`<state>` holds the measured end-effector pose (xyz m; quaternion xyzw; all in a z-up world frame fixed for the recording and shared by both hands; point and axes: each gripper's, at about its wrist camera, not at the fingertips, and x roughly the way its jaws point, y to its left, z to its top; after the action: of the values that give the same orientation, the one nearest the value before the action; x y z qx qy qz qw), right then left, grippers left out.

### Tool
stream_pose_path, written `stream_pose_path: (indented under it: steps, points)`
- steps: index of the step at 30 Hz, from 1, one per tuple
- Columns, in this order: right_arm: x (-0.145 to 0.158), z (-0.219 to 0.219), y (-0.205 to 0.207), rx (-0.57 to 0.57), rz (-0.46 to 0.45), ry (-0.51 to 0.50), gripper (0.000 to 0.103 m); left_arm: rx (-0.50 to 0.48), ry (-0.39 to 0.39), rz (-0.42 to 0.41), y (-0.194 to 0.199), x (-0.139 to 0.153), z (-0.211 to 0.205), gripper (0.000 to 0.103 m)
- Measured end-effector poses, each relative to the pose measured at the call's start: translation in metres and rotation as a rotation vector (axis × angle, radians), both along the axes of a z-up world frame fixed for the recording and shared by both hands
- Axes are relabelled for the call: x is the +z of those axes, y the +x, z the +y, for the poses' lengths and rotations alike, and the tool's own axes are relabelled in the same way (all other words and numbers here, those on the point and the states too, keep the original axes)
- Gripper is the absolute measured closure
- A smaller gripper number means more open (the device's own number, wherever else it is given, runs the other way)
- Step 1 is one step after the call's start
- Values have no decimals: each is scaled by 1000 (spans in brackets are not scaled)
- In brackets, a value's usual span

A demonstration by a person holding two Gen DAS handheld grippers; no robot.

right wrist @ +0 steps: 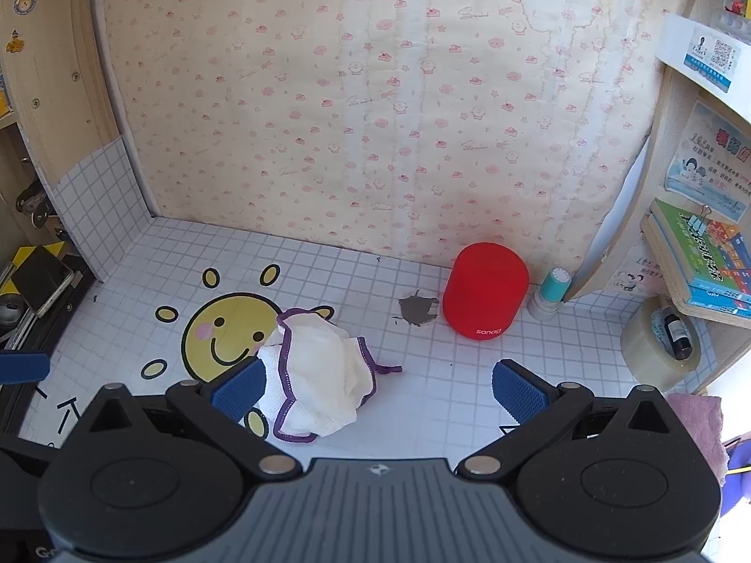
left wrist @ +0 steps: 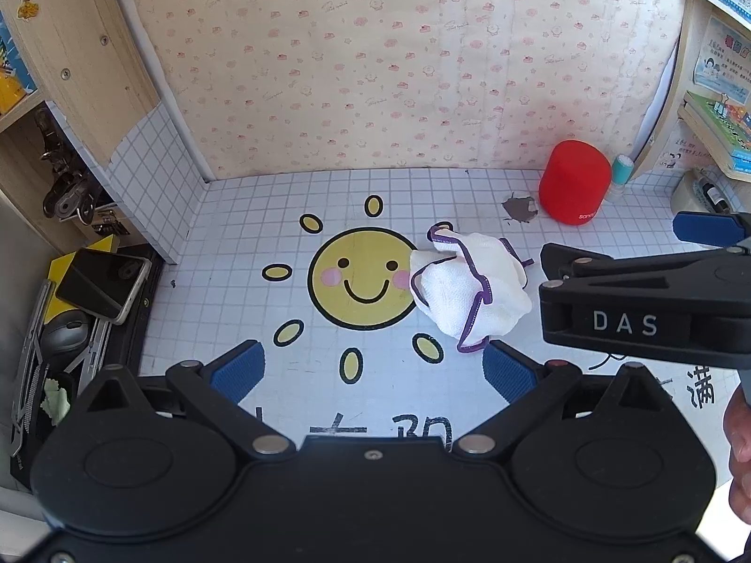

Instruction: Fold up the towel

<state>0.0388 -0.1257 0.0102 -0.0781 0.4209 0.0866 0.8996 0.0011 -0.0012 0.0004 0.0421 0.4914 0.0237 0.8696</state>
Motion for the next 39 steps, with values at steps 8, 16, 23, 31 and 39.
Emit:
stream_pose_path:
  steps: [8,16,23,31,39]
  points:
    - [0,2,2,11,4,7,0,2,-6,-18,1,-2,1,2]
    - [0,4,4,21,10,12,0,8,4,-2,7,-1,3,2]
    - [0,5,4,23,11,13,0,17,3,-10,6,-1,2,2]
    - [0,8,4,37,13,13,0,28,-4,-2,15,2,4,2]
    - [-1,9,3,46,9,14,0,34,-5,-2,14,3,3,2]
